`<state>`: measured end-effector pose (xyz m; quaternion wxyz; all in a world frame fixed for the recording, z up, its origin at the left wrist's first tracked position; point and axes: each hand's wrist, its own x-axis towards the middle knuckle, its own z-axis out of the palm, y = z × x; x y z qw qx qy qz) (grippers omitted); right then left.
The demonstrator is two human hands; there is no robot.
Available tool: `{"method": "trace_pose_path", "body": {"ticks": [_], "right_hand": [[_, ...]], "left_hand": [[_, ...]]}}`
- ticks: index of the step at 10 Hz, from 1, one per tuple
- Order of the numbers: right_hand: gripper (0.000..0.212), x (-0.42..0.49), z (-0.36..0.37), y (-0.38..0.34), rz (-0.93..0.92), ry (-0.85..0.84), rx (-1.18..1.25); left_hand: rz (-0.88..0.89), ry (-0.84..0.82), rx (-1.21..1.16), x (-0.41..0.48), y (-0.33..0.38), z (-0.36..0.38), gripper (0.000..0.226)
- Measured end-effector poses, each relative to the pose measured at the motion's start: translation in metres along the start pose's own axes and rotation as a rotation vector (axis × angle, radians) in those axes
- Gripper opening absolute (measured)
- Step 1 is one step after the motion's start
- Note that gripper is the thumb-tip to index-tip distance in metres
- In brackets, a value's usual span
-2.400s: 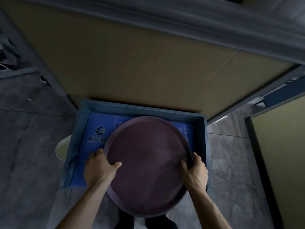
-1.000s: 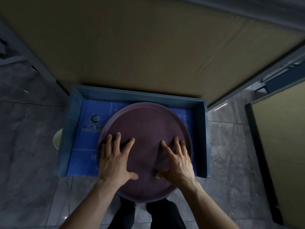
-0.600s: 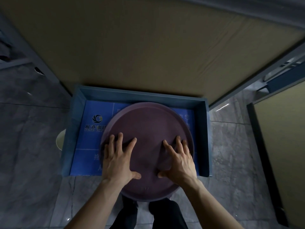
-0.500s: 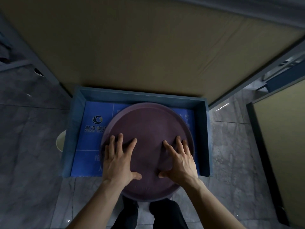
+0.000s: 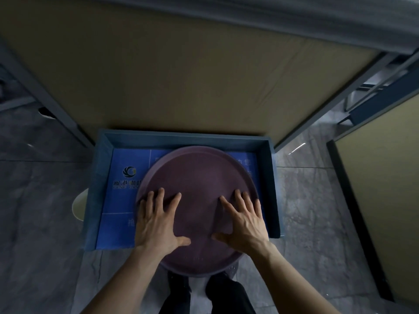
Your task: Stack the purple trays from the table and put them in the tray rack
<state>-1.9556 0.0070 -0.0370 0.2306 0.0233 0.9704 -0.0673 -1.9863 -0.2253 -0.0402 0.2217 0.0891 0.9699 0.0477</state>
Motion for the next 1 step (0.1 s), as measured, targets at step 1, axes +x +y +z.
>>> {"method": "trace_pose_path", "body": {"ticks": [1], "right_hand": [[0.112,-0.0108,-0.0076,-0.0017,0.011,0.036,0.022]], "left_hand": [[0.026,0.027,0.011,-0.0049,-0.0033,-0.0108,0.134]]}}
